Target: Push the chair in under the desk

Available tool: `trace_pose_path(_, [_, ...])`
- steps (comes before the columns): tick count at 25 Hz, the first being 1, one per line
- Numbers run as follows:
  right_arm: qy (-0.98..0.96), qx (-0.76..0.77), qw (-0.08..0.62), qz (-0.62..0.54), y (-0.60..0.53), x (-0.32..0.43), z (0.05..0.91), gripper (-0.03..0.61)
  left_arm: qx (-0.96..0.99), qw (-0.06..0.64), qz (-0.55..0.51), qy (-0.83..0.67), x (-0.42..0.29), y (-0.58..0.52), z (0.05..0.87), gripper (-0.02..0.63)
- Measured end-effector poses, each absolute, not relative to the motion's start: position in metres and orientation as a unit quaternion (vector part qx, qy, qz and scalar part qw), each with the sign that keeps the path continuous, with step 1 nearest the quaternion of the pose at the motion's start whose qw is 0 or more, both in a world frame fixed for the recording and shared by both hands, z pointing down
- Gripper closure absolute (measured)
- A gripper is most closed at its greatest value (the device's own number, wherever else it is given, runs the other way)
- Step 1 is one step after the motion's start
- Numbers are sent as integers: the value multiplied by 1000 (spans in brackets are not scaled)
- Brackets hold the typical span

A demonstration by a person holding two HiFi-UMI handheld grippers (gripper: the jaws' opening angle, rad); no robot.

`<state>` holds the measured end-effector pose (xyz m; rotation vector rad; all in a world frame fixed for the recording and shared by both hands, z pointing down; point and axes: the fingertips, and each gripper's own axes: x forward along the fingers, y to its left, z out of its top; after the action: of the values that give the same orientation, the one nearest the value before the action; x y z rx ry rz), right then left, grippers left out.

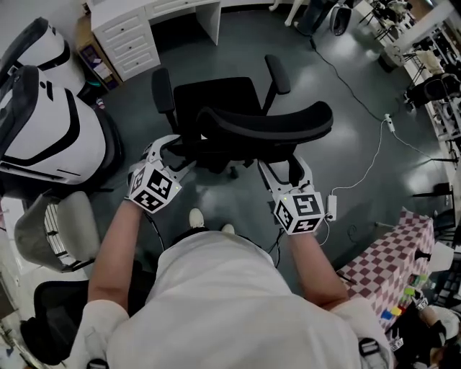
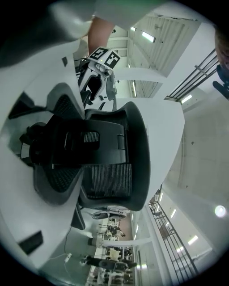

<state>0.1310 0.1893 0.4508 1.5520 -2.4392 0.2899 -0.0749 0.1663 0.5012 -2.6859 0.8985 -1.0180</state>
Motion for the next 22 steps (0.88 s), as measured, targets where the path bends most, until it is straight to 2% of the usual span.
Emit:
trace_pose_path(3, [-833,532,117,98,187,131,451,263,-898,71,-340,271,-66,162,508,361])
trace_pose_path(22, [-838,524,120,98,147,140,452,262,-909,87,-324,247,-56,133,511,391])
